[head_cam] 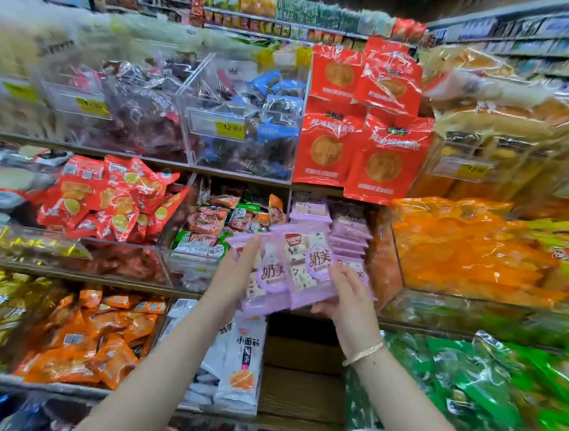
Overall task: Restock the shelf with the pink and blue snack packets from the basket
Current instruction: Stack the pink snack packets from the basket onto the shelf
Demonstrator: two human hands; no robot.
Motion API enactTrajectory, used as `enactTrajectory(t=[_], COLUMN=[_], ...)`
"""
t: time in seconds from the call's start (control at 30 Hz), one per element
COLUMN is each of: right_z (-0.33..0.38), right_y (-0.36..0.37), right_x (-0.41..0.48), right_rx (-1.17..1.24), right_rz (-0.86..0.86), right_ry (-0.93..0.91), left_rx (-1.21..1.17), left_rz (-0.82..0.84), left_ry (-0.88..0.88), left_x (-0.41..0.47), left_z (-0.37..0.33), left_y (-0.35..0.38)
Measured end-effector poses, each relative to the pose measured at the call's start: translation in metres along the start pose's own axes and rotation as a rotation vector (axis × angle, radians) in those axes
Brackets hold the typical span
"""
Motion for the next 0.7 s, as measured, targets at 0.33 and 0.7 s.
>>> enactTrajectory(t=[0.33, 0.7], right_z=[0.007, -0.008], right_y=[-0.048, -0.037], right_x=[0.112, 0.165], right_rx=[0.061, 0.293], right_rz=[-0.472, -0.435], right_ry=[0.171, 0.257], left_rx=[0.061, 0.136], left_rz=[-0.118, -0.079], left_ry=[0.072, -0.003], left_x=[0.049, 0.060], left_z=[-0.016, -0.017], left_y=[0.005, 0.005])
Point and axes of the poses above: each hand's wrist, its own x-axis towards the middle knuckle, its own y-axis out of the palm, z = x × y, the point moved 5 cm from there along x, towards the middle knuckle, and after that the axes turned 6 degrees about -z, right-handed, at the moved point
